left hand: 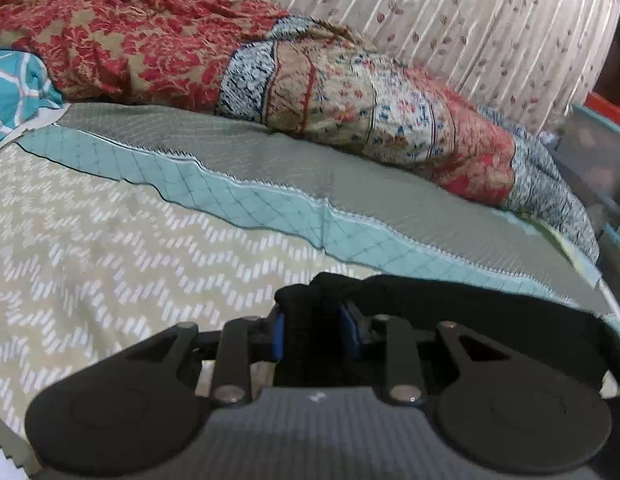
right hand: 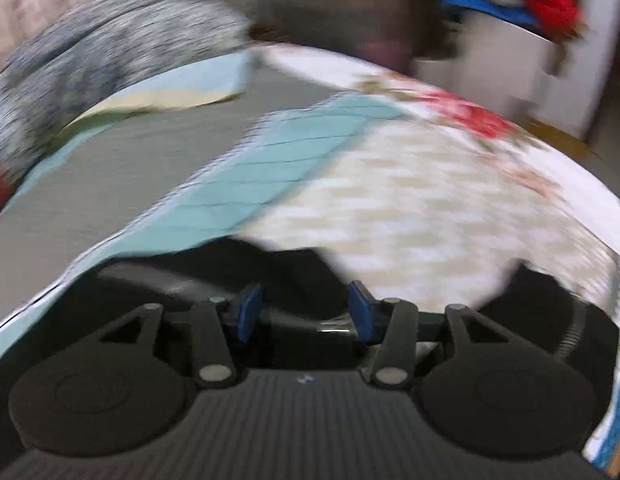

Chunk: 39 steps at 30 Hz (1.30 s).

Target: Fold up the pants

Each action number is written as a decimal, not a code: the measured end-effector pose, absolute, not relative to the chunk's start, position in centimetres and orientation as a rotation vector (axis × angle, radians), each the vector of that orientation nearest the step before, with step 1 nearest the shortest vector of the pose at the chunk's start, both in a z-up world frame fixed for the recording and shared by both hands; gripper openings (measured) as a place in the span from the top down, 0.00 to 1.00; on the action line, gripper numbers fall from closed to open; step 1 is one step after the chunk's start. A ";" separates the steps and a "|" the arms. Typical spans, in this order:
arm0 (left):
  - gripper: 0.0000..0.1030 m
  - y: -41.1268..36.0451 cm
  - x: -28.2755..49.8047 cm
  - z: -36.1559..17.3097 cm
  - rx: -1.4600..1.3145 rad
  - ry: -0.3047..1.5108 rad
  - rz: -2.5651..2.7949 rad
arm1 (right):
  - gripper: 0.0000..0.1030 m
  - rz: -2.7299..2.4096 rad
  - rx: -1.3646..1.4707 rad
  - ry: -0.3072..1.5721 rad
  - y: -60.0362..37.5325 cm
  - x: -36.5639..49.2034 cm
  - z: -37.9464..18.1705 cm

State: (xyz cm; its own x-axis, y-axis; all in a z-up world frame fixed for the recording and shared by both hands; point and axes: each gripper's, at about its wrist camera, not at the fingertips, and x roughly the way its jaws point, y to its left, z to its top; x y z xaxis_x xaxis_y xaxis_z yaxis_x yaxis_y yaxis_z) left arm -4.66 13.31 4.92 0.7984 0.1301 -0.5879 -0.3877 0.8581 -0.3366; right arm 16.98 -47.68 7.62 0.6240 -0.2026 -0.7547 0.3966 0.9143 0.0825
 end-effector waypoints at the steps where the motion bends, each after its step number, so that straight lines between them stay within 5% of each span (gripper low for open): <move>1: 0.75 13.4 -4.9 5.3 -0.470 0.572 0.289 | 0.50 -0.362 0.261 0.800 -48.6 16.8 7.8; 14: 0.75 12.3 -7.1 8.8 -0.491 0.483 0.357 | 0.44 -0.061 0.240 0.733 -48.9 17.3 9.9; 20: 0.75 13.0 -9.3 10.1 -0.528 0.409 0.460 | 0.43 0.006 -0.024 0.853 -48.3 17.2 6.0; 21: 0.75 13.4 -9.7 10.2 -0.533 0.401 0.487 | 0.45 -0.002 -0.025 0.856 -48.5 17.4 5.3; 24: 0.75 15.3 -10.3 10.4 -0.567 0.401 0.529 | 0.86 0.002 -0.013 0.822 -48.6 17.9 6.5; 26: 0.75 16.3 -10.2 10.5 -0.601 0.409 0.536 | 0.88 0.001 -0.045 0.717 -47.6 18.0 8.9; 29: 0.75 16.6 -9.5 10.1 -0.591 0.422 0.542 | 0.85 0.019 -0.081 0.573 -46.6 18.0 11.9; 30: 0.75 16.4 -9.1 9.8 -0.582 0.436 0.550 | 0.77 0.021 -0.110 0.574 -46.4 18.3 11.9; 31: 0.75 16.3 -8.8 9.6 -0.577 0.446 0.550 | 0.53 0.020 -0.147 0.609 -46.3 18.9 11.5; 32: 0.75 16.1 -8.6 9.2 -0.573 0.455 0.545 | 0.46 0.021 -0.177 0.672 -46.4 19.7 10.8; 39: 0.75 16.2 -8.3 8.5 -0.595 0.463 0.552 | 0.46 -0.141 0.063 0.709 -50.0 22.0 10.9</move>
State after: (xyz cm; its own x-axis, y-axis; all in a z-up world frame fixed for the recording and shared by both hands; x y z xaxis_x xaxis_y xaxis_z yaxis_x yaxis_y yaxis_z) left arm -8.35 16.21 8.53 0.7588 0.3471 -0.5512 -0.6033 0.6936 -0.3937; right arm 22.00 -49.99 10.94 0.7502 -0.1076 -0.6523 0.1503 0.9886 0.0098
